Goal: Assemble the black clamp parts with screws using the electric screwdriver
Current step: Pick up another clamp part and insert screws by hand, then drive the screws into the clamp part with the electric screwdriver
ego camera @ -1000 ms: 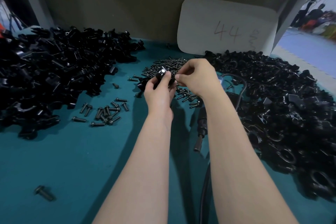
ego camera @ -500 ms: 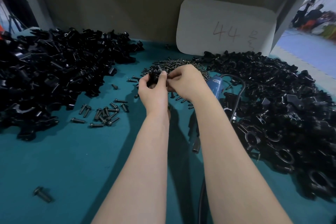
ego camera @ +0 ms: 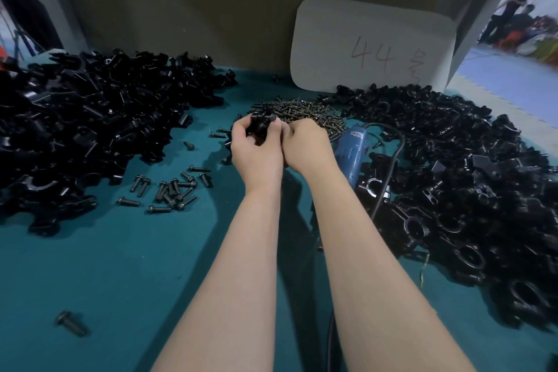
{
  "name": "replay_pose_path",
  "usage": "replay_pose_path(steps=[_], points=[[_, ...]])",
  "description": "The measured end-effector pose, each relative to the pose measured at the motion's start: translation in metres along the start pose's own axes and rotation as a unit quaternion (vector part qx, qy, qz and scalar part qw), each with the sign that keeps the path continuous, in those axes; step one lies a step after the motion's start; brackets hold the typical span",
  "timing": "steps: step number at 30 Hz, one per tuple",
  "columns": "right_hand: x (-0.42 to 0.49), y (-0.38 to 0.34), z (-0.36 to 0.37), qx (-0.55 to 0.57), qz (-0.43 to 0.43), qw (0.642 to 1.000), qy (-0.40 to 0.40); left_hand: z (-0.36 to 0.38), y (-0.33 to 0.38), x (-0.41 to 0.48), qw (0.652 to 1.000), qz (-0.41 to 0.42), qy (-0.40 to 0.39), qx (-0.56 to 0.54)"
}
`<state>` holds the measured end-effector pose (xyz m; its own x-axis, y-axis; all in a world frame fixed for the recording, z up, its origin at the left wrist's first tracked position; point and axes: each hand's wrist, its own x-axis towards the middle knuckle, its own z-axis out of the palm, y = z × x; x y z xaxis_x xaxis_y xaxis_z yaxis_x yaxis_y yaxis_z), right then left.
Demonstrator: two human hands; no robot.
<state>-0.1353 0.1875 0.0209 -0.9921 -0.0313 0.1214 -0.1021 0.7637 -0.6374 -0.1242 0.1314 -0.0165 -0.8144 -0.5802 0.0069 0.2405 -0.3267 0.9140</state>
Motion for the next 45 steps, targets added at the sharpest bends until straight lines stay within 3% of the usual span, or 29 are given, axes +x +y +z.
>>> replay_pose_path(steps=[5, 8, 11, 15, 25, 34, 40, 45], points=[[-0.001, 0.001, -0.004, 0.062, 0.030, 0.997, -0.023, 0.001, 0.000, -0.003, 0.998, 0.044, -0.008, 0.041], [0.001, 0.003, -0.013, 0.030, 0.041, 0.999, -0.008, 0.003, 0.000, -0.004, 0.998, 0.039, -0.013, 0.050], [0.005, 0.016, -0.039, -0.061, 0.089, 0.994, 0.029, 0.004, 0.003, -0.004, 1.000, -0.017, -0.013, 0.009], [-0.001, 0.031, -0.063, -0.170, 0.150, 0.970, -0.091, 0.001, 0.009, 0.000, 0.986, -0.123, -0.013, -0.111], [-0.008, 0.030, -0.074, -0.151, 0.136, 0.966, -0.160, -0.002, 0.013, 0.001, 0.959, -0.212, -0.032, -0.184], [0.001, 0.037, -0.034, -0.233, 0.188, 0.949, -0.095, 0.000, 0.010, -0.001, 0.964, -0.197, -0.051, -0.173], [0.010, 0.045, -0.039, -0.124, 0.199, 0.970, -0.063, 0.002, 0.009, -0.003, 0.973, -0.178, -0.053, -0.139], [0.008, 0.040, -0.062, 0.131, 0.108, 0.984, 0.047, 0.003, 0.009, -0.003, 0.974, -0.175, -0.044, -0.140]])
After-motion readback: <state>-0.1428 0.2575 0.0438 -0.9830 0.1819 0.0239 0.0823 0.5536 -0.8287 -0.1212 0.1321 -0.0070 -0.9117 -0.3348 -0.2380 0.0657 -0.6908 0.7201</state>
